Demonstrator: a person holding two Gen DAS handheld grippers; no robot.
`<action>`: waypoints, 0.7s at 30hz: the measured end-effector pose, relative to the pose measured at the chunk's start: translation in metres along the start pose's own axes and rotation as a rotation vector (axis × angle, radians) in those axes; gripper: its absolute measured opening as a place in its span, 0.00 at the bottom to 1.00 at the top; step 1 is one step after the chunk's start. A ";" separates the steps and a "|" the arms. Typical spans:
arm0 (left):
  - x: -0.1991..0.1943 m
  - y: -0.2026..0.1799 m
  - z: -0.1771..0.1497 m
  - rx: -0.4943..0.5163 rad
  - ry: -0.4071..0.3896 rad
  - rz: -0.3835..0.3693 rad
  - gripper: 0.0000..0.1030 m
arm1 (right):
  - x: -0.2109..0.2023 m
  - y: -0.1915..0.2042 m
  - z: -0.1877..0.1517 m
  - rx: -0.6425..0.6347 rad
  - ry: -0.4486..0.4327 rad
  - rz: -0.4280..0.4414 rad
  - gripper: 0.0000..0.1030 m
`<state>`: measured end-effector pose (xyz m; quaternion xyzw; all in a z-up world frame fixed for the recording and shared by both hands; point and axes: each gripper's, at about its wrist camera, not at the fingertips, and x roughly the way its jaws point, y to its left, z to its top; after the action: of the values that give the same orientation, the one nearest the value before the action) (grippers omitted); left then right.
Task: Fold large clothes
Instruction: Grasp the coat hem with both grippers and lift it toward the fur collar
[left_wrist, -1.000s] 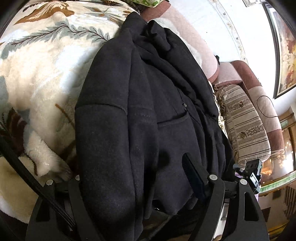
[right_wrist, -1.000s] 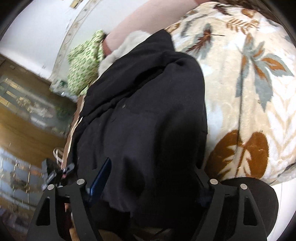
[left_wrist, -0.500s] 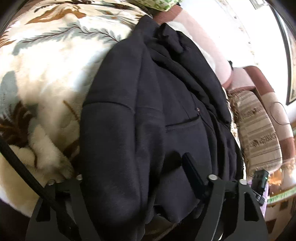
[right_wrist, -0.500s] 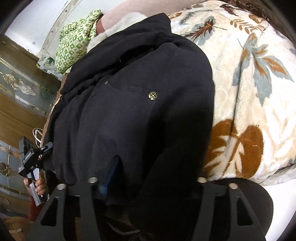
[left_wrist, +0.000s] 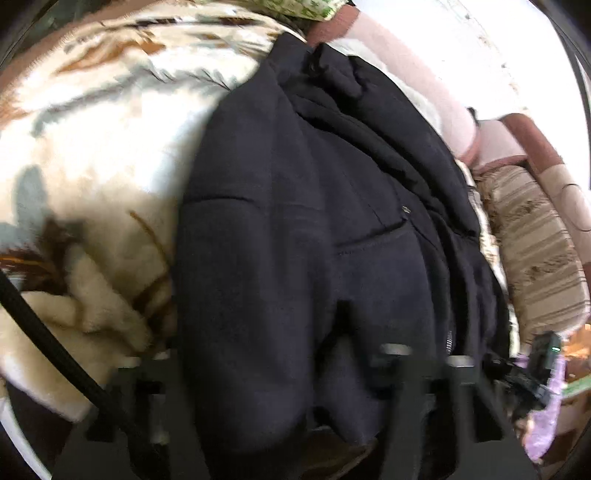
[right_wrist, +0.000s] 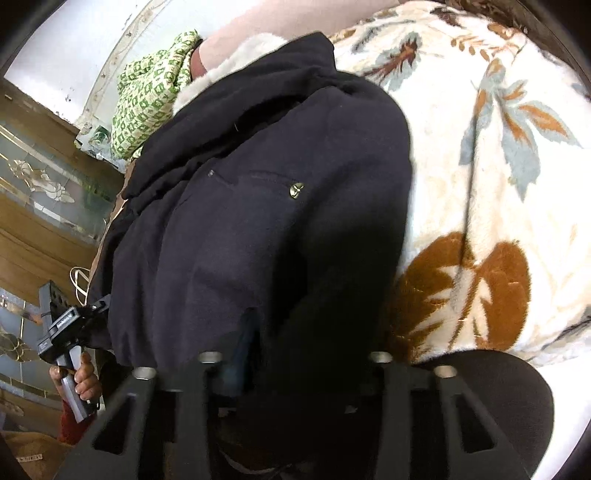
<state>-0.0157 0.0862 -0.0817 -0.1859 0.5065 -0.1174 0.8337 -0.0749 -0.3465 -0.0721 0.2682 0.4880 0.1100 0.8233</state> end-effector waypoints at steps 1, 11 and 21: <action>-0.006 0.002 0.002 -0.019 -0.002 0.001 0.22 | -0.006 0.002 0.000 -0.003 -0.012 0.003 0.26; -0.056 -0.020 0.030 -0.011 -0.120 -0.038 0.15 | -0.049 0.041 0.032 -0.017 -0.139 0.154 0.18; -0.082 -0.069 0.108 0.058 -0.268 -0.050 0.13 | -0.073 0.092 0.107 -0.094 -0.311 0.185 0.15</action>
<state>0.0418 0.0762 0.0589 -0.1886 0.3821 -0.1269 0.8957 -0.0119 -0.3382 0.0730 0.2869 0.3225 0.1651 0.8868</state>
